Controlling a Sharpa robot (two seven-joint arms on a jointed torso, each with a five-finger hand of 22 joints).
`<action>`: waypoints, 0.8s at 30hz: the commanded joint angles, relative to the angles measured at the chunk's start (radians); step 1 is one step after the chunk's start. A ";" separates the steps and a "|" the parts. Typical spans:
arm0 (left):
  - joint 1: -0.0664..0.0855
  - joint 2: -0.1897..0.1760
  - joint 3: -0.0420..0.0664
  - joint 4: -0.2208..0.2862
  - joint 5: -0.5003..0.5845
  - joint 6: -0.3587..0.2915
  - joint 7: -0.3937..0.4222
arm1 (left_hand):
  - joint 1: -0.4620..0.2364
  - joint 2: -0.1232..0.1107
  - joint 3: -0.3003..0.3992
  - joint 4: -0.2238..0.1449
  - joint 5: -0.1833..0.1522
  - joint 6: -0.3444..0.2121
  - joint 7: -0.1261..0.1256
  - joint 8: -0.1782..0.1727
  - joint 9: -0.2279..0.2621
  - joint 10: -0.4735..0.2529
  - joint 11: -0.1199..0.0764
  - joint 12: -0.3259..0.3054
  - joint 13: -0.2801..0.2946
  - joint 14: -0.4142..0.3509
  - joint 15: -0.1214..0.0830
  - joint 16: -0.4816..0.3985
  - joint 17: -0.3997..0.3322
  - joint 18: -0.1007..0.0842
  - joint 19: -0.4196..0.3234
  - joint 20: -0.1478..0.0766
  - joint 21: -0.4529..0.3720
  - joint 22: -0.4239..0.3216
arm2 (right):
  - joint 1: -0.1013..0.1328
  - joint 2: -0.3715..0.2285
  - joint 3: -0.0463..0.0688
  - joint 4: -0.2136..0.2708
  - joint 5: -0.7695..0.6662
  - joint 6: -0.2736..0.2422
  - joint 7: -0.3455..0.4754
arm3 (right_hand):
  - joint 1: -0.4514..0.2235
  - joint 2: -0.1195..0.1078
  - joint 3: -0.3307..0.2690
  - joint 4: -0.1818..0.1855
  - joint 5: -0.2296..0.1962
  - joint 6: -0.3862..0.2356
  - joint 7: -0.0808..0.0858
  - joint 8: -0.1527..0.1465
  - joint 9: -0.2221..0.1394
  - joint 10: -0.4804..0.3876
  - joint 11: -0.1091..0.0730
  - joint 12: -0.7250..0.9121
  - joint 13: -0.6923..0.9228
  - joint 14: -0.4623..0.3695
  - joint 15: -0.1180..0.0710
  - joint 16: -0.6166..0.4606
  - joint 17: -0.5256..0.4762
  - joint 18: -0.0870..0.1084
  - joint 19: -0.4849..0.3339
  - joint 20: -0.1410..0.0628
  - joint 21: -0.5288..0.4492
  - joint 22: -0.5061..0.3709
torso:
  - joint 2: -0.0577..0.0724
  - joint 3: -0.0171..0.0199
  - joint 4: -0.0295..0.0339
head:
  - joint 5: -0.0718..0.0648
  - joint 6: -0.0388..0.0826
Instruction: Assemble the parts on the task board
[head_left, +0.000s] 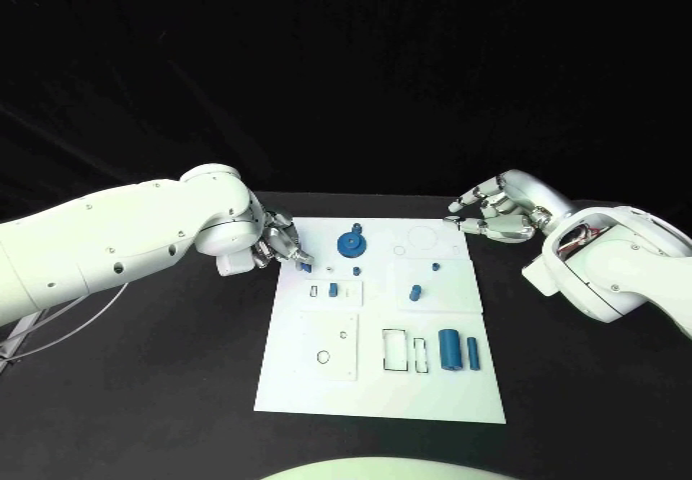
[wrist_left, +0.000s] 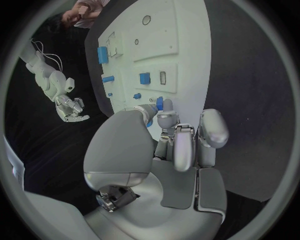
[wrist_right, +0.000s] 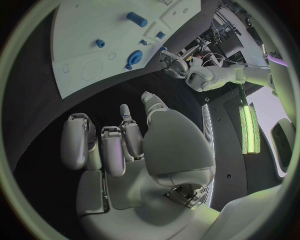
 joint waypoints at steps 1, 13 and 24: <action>-0.009 -0.018 0.000 0.039 -0.047 -0.073 0.055 | -0.009 -0.007 0.195 -0.189 -0.003 -0.003 -0.004 0.005 0.000 0.008 0.001 0.006 0.001 0.070 0.002 0.004 0.129 0.004 0.008 -0.003 0.006 0.002 | 0.000 0.000 0.000 0.000 -0.003 0.004 0.006 | 0.002 0.009 0.002 0.006 0.005 0.002 -0.002 0.005 0.001 -0.003 -0.002 -0.003 0.062 0.074 -0.007 -0.003 0.132 0.018 -0.004 0.000 -0.006 0.038 | -0.001 -0.0012 0.0010 | 0.002 -0.003; -0.050 -0.068 0.000 0.140 -0.186 -0.085 0.110 | -0.016 -0.024 0.224 -0.205 -0.004 0.002 -0.007 0.016 0.001 0.017 -0.001 0.016 0.010 0.071 0.001 0.004 0.129 0.002 0.014 -0.005 0.013 0.014 | -0.002 0.001 0.000 -0.003 -0.003 0.005 0.007 | 0.002 0.010 0.001 0.007 0.006 0.002 -0.003 0.006 0.002 -0.003 -0.003 -0.003 0.061 0.074 -0.007 -0.004 0.130 0.019 -0.004 -0.001 -0.007 0.037 | 0.000 -0.0018 -0.0002 | 0.007 -0.005; -0.074 -0.055 0.000 0.141 -0.244 -0.066 0.106 | -0.019 -0.030 0.236 -0.210 -0.004 0.005 -0.008 0.020 0.000 0.022 -0.002 0.020 0.015 0.071 0.000 0.004 0.129 0.001 0.016 -0.005 0.015 0.018 | -0.005 0.001 0.000 -0.003 -0.003 0.006 0.008 | 0.002 0.010 0.001 0.007 0.006 0.002 -0.003 0.006 0.002 -0.003 -0.003 -0.003 0.061 0.074 -0.007 -0.004 0.130 0.019 -0.004 -0.001 -0.007 0.037 | 0.001 -0.0004 -0.0025 | 0.011 -0.008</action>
